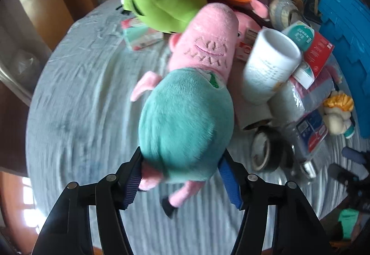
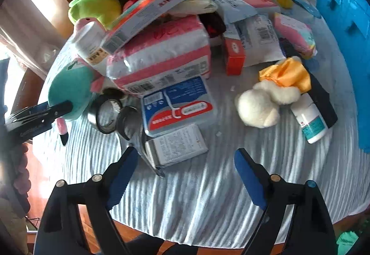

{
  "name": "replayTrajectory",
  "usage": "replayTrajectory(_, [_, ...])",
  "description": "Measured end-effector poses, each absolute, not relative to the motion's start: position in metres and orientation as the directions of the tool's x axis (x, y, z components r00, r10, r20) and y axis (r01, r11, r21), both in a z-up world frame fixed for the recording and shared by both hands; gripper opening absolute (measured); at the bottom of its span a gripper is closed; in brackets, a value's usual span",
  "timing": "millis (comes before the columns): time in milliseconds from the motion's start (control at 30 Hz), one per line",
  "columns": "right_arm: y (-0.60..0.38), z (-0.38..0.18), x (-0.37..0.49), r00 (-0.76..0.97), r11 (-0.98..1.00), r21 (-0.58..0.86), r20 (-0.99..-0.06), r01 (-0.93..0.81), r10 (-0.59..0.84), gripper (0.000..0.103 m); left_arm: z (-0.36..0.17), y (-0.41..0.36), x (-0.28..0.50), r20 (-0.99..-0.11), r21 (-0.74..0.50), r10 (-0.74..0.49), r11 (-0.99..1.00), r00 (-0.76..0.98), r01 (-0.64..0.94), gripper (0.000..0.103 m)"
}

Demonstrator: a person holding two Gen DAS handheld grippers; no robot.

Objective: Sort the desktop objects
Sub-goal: 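Grasp the pink-green plush pig with left tool while right tool grasps a white medicine box, then lift the plush pig and medicine box with both tools toward the blue crate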

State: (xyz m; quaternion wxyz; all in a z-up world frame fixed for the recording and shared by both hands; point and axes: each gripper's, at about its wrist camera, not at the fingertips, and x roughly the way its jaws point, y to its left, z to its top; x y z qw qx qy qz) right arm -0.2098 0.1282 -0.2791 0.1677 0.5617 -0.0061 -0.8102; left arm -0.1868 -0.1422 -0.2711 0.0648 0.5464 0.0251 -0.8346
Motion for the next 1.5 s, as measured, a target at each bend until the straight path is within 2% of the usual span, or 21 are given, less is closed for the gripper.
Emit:
replayTrajectory(67, [0.127, -0.281, -0.212, -0.311, -0.944, 0.194, -0.91, 0.265, -0.274, 0.086, -0.265, -0.144, -0.184, -0.916, 0.025, -0.076, -0.991, -0.394, 0.133, 0.066])
replayTrajectory(133, [0.126, -0.286, -0.215, -0.3, -0.949, 0.183, -0.918, 0.257, -0.258, 0.086, -0.259, -0.141, -0.186, -0.907, 0.03, -0.08, -0.992, -0.413, 0.127, 0.075])
replayTrajectory(167, [0.126, -0.288, -0.216, -0.295, -0.951, 0.178, -0.922, 0.254, -0.251, 0.086, -0.256, -0.139, -0.187, -0.901, 0.036, -0.086, -0.992, -0.425, 0.124, 0.084])
replayTrajectory(333, [0.12, -0.298, -0.218, -0.27, -0.95, 0.158, -0.934, 0.268, -0.232, 0.086, -0.268, -0.131, -0.205, -0.908, 0.041, -0.078, -0.994, -0.413, 0.098, 0.087])
replayTrajectory(467, [0.112, -0.309, -0.222, -0.259, -0.948, 0.147, -0.94, 0.281, -0.222, 0.086, -0.288, -0.118, -0.215, -0.921, 0.062, -0.096, -0.993, -0.378, 0.102, 0.087])
replayTrajectory(600, [0.107, -0.316, -0.226, -0.25, -0.943, 0.148, -0.941, 0.298, -0.227, 0.085, -0.293, -0.108, -0.21, -0.907, 0.104, -0.142, -0.988, -0.397, 0.116, 0.073])
replayTrajectory(667, [0.106, -0.314, -0.226, -0.251, -0.941, 0.13, -0.944, 0.312, -0.213, 0.066, -0.29, -0.109, -0.205, -0.905, 0.094, -0.135, -0.988, -0.402, 0.12, 0.072])
replayTrajectory(767, [0.108, -0.312, -0.223, -0.245, -0.94, 0.116, -0.948, 0.322, -0.201, 0.066, -0.288, -0.115, -0.199, -0.912, 0.057, -0.106, -0.989, -0.397, 0.134, 0.073])
replayTrajectory(867, [0.108, -0.31, -0.223, -0.247, -0.939, 0.104, -0.95, 0.328, -0.191, 0.068, -0.291, -0.116, -0.201, -0.913, 0.053, -0.104, -0.989, -0.395, 0.138, 0.083])
replayTrajectory(900, [0.108, -0.31, -0.222, -0.249, -0.939, 0.094, -0.951, 0.33, -0.183, 0.068, -0.291, -0.114, -0.2, -0.912, 0.058, -0.108, -0.989, -0.396, 0.137, 0.083])
replayTrajectory(1000, [0.107, -0.312, -0.216, -0.255, -0.94, 0.06, -0.955, 0.337, -0.152, 0.068, -0.287, -0.107, -0.196, -0.905, 0.069, -0.118, -0.989, -0.409, 0.133, 0.074])
replayTrajectory(1067, [0.108, -0.312, -0.213, -0.261, -0.942, 0.055, -0.954, 0.332, -0.148, 0.066, -0.281, -0.109, -0.189, -0.904, 0.046, -0.099, -0.989, -0.415, 0.137, 0.071])
replayTrajectory(1200, [0.112, -0.288, -0.209, -0.304, -0.943, 0.075, -0.936, 0.323, -0.179, 0.066, -0.259, -0.115, -0.171, -0.888, 0.034, -0.101, -0.987, -0.449, 0.154, 0.07])
replayTrajectory(1500, [0.078, -0.184, -0.215, -0.473, -0.919, 0.092, -0.835, 0.384, -0.281, 0.065, -0.177, -0.132, -0.161, -0.793, 0.017, -0.107, -0.988, -0.6, 0.153, 0.07])
